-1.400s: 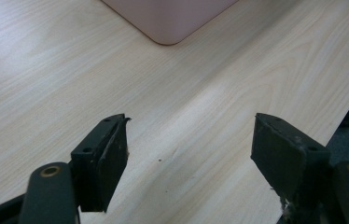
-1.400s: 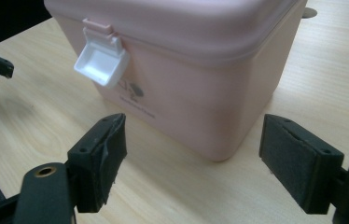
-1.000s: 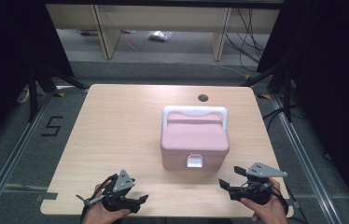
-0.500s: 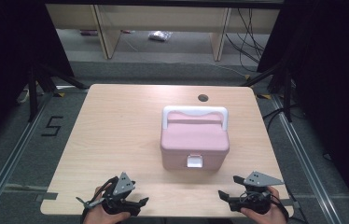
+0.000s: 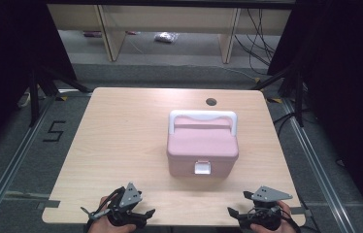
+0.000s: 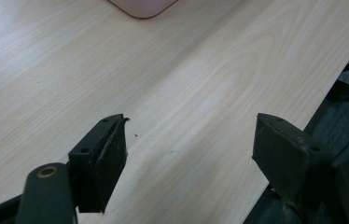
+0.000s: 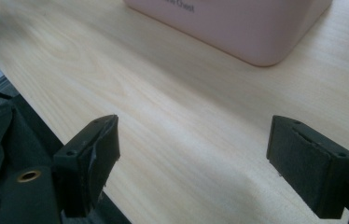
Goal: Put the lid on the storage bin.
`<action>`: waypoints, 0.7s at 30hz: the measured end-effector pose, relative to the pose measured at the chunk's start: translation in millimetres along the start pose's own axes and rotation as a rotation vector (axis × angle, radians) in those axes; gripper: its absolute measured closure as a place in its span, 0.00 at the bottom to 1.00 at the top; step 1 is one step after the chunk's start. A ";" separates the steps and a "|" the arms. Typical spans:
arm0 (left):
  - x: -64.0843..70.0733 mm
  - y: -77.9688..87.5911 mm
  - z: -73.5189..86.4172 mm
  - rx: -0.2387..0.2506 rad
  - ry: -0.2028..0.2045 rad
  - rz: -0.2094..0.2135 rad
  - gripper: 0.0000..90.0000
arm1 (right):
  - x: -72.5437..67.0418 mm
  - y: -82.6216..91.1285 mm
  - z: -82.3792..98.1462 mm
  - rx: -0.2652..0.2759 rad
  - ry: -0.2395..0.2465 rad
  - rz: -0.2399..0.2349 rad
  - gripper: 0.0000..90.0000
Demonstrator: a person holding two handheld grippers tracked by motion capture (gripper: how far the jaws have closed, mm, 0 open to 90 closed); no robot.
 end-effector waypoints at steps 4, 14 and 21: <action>2.8 -1.6 0.6 -0.015 -0.017 0.004 0.27 | -2.5 -1.5 1.5 -0.010 -0.017 0.004 0.20; 5.5 -5.8 1.7 -0.012 -0.001 0.010 0.23 | -3.6 -4.4 1.1 -0.031 0.014 0.001 0.19; 2.5 -5.2 1.8 -0.006 -0.002 -0.002 0.21 | -2.5 -6.4 1.0 -0.052 0.023 -0.027 0.19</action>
Point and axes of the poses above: each handheld gripper's, and its own axes: y roughly backward along the jaws, z roughly out of its underside, x roughly to its right, the point moved 1 cm from there along -y, roughly forward along the jaws, and after that the axes turned 15 degrees about -x, right-handed, at the moved point
